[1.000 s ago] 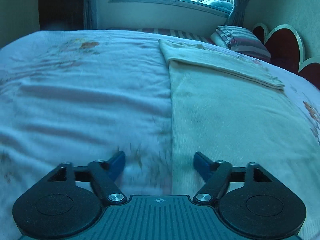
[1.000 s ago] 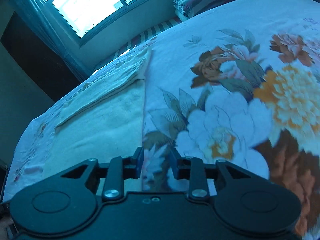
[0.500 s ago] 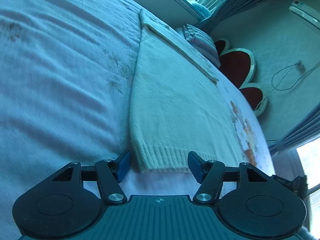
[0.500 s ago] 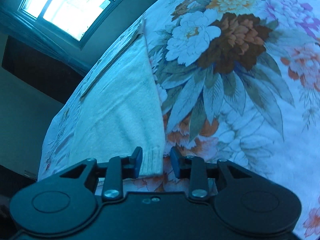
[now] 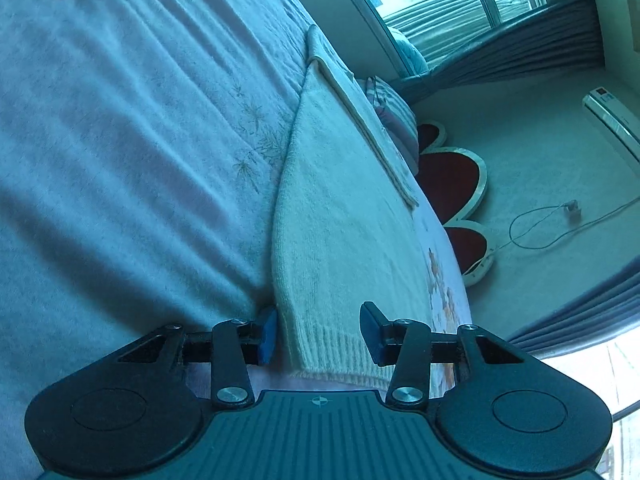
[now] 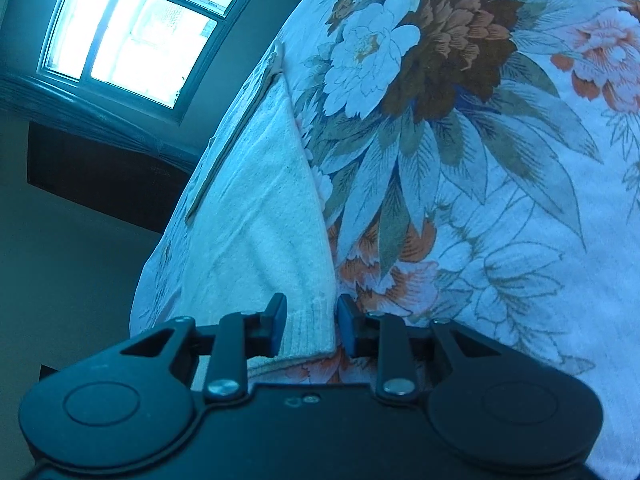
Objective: Fold small clothes
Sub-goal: 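Grasp the sweater hem with both tools and lift it toward the collar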
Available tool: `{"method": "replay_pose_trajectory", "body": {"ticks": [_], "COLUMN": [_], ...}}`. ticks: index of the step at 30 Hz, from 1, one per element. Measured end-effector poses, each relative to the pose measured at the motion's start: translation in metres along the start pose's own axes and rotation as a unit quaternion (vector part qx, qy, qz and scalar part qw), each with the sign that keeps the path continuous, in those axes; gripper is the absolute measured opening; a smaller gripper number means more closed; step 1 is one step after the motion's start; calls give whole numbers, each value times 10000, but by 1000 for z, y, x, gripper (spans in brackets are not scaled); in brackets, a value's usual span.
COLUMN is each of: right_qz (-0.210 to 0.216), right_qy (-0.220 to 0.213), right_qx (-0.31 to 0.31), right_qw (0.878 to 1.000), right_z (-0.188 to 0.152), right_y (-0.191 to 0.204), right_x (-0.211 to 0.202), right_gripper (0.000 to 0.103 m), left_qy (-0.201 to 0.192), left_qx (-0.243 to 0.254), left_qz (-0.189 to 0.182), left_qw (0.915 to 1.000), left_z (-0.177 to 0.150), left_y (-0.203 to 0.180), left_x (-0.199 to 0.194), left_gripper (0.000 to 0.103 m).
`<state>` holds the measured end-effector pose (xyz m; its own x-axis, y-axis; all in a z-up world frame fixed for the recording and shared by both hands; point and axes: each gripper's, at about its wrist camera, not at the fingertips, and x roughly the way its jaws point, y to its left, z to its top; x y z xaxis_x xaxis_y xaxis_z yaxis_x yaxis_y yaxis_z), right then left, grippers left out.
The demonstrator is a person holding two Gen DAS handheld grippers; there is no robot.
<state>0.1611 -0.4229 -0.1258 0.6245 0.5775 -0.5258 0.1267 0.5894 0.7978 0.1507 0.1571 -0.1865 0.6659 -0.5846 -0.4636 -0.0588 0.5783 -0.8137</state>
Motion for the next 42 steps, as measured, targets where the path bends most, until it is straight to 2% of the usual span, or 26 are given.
{"method": "replay_pose_trajectory", "body": {"ticks": [5, 7, 10, 15, 17, 19, 24, 31, 34, 39, 42], "right_qz": [93, 116, 112, 124, 99, -12, -159, -98, 82, 348, 414], "right_qy": [122, 174, 238, 365, 368, 395, 319, -1, -182, -335, -414], "right_qx": [-59, -148, -161, -410, -482, -621, -1070, -1503, -1572, -1481, -1572], "right_qw": [9999, 9997, 9995, 9984, 9981, 9973, 9936, 9886, 9874, 9878, 9858], "right_z": [4, 6, 8, 11, 11, 10, 6, 11, 21, 37, 43], "right_y": [1, 3, -1, 6, 7, 10, 24, 50, 62, 73, 85], "right_x": [8, 13, 14, 18, 19, 20, 15, 3, -3, -4, -5], "right_gripper": [27, 27, 19, 19, 16, 7, 6, 5, 5, 5, 5], "left_qy": [46, 55, 65, 116, 112, 100, -104, -512, -729, -840, -932], "left_qx": [108, 163, 221, 498, 624, 800, 787, 783, 886, 880, 740], "left_qz": [-72, -54, -62, 134, 203, 487, 436, 280, 174, 135, -94], "left_qw": [9999, 9998, 9997, 9986, 9978, 9956, 9959, 9952, 9932, 9925, 9928], "left_z": [4, 4, 4, 8, 9, 8, 3, 7, 19, 38, 45], "left_y": [-7, -8, -5, -14, -17, -19, -18, -23, -33, -39, -47], "left_x": [12, 12, 9, 17, 18, 18, 11, -8, -18, -19, -19], "left_gripper": [45, 41, 37, 33, 31, 4, 3, 3, 3, 3, 3]}}
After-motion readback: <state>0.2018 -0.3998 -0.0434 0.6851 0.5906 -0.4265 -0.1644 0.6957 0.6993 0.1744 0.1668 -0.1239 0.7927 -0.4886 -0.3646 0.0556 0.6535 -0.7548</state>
